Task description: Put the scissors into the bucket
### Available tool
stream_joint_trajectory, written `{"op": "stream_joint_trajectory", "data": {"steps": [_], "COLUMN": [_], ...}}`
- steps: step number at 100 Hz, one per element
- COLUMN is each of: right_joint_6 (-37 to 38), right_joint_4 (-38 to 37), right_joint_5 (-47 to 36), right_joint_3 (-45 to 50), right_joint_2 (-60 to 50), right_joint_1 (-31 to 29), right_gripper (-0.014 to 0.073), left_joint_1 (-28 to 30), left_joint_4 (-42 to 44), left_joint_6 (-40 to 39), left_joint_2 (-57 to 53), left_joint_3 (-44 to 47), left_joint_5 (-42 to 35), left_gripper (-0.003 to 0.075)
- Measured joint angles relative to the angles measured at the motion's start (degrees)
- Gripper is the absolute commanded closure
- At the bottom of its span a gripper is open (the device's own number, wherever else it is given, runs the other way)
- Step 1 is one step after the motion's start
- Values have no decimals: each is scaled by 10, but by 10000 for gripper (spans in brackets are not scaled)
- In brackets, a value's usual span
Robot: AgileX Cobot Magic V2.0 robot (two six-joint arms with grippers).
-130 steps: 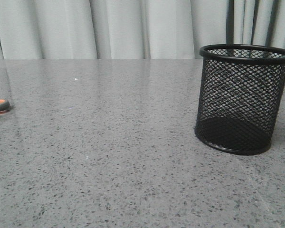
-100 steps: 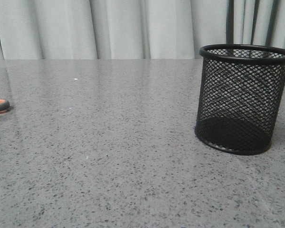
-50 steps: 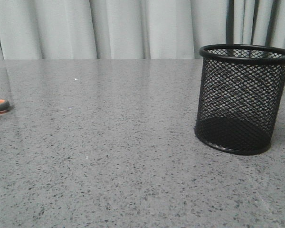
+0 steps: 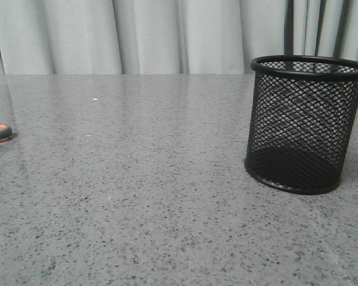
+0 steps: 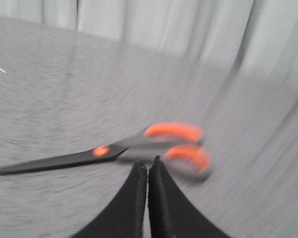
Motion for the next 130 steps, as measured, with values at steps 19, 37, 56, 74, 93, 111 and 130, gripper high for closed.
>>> {"op": "stream_joint_trajectory", "data": {"steps": [19, 37, 56, 74, 93, 111, 130], "right_joint_6": [0, 0, 1, 1, 1, 1, 1], "right_joint_4": [165, 219, 202, 166, 73, 9, -4], "right_joint_5": [-80, -87, -55, -15, 76, 164, 194], "right_joint_3": [0, 0, -22, -63, -143, -243, -300], "right_joint_2": [0, 0, 0, 13, 79, 163, 243], "right_joint_1": [0, 0, 0, 0, 0, 0, 0], "right_gripper": [638, 638, 638, 638, 638, 636, 538], "left_joint_1": [0, 0, 0, 0, 0, 0, 0], "left_joint_4": [-315, -428, -453, -454, -347, -110, 112], "left_joint_6": [-2, -4, -22, -24, -24, -24, -24], "left_joint_2": [0, 0, 0, 0, 0, 4, 78], "left_joint_3": [0, 0, 0, 0, -6, -73, -174], "left_joint_5": [-135, -226, -231, -229, -177, -139, -25], "left_gripper": [741, 741, 741, 741, 718, 552, 290]}}
